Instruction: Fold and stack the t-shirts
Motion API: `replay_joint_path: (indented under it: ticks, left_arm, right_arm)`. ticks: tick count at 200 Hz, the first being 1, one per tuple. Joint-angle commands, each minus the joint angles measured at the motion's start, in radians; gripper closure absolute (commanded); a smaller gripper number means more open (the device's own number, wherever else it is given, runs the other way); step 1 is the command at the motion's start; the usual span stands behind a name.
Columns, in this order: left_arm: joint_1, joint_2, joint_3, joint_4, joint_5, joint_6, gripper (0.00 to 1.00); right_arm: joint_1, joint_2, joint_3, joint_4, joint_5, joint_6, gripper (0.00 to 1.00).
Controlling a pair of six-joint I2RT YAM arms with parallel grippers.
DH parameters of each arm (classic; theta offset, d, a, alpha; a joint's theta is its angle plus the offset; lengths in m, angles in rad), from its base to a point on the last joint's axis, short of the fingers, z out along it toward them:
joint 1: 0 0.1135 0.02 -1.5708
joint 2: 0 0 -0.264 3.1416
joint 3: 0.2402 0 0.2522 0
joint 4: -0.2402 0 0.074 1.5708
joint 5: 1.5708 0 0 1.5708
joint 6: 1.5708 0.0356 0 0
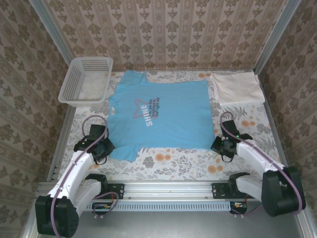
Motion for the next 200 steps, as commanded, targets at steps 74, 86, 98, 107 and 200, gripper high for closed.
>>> replay_joint_path:
  ticks: [74,86,98,107,200]
  left_arm:
    - [-0.199,-0.076,-0.024,-0.073,0.01,-0.173,1.0]
    - [-0.198,-0.103,-0.01,-0.097,-0.01,-0.175,1.0]
    - [-0.191,-0.12,0.016,-0.107,-0.026,-0.164,1.0]
    - [-0.177,-0.118,0.045,-0.108,-0.03,-0.15,1.0]
    - [-0.003,0.279,0.387,0.048,0.1,0.021,1.0]
  right_arm:
    - [-0.076,-0.182,-0.082,-0.058,-0.076,0.063,1.0]
    - [-0.074,-0.194,-0.068,-0.075,-0.068,0.054,1.0]
    - [-0.074,-0.201,-0.045,-0.084,-0.06,0.043,1.0]
    - [-0.074,-0.2,-0.022,-0.09,-0.052,0.034,1.0]
    - [-0.065,0.132,0.271,0.043,-0.013,-0.021,1.0]
